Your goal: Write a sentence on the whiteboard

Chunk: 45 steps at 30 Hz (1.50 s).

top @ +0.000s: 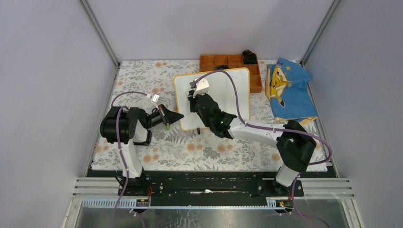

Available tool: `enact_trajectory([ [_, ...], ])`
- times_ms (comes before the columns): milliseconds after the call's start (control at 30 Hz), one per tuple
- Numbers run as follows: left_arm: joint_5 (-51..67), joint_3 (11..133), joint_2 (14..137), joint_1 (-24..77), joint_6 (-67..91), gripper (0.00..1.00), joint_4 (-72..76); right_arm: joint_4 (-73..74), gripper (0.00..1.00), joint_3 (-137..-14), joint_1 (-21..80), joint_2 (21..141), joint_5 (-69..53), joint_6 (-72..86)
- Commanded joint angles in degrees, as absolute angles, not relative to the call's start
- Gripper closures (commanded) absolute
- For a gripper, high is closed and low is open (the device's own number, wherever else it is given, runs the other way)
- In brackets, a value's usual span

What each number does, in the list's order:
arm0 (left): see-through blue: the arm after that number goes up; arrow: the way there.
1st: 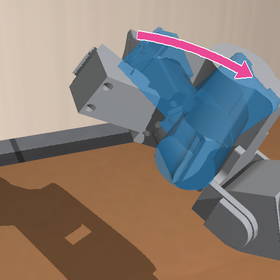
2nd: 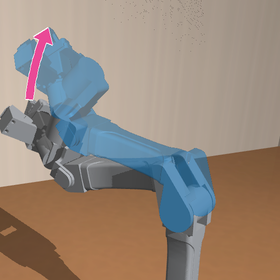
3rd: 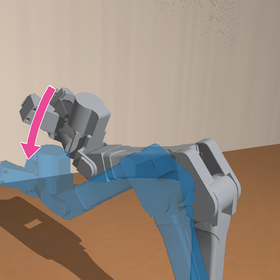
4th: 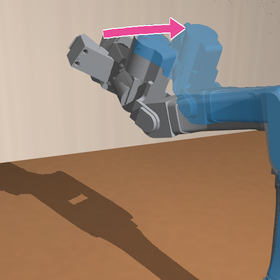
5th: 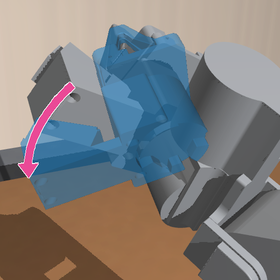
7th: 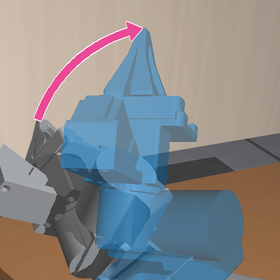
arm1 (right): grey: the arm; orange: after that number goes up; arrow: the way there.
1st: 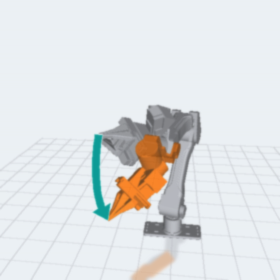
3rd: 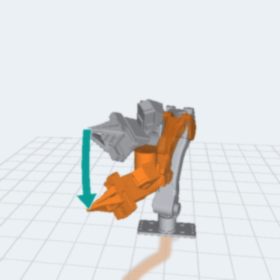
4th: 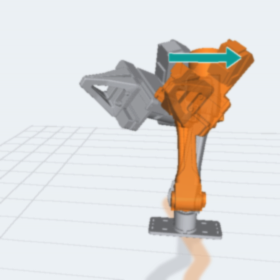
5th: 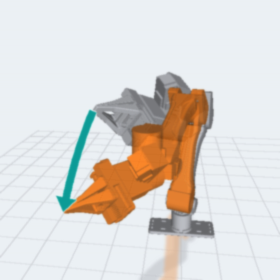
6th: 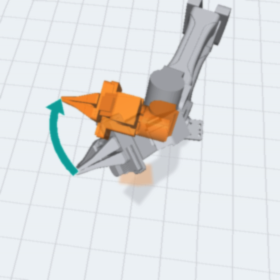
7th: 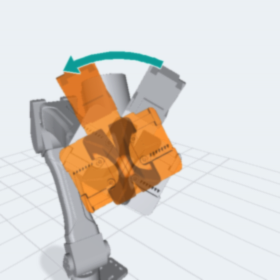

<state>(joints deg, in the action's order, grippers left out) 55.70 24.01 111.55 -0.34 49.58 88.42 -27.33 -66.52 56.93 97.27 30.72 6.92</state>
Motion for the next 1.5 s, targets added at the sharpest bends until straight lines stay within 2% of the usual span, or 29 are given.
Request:
enact_trajectory([
  [0, 51.58, 23.25, 113.33, -0.26, 49.04, 1.00, 90.99, -26.59, 1.00, -67.99, 56.40, 97.38, 28.87, 7.97],
  [967, 51.50, 23.22, 113.48, -0.26, 49.20, 1.00, 90.97, -24.28, 1.00, -61.27, 55.62, 92.94, 36.64, 9.05],
  [1467, 51.59, 23.23, 113.46, -0.24, 49.04, 1.00, 90.97, -25.79, 1.00, -59.64, 56.12, 92.84, 28.08, 9.58],
])
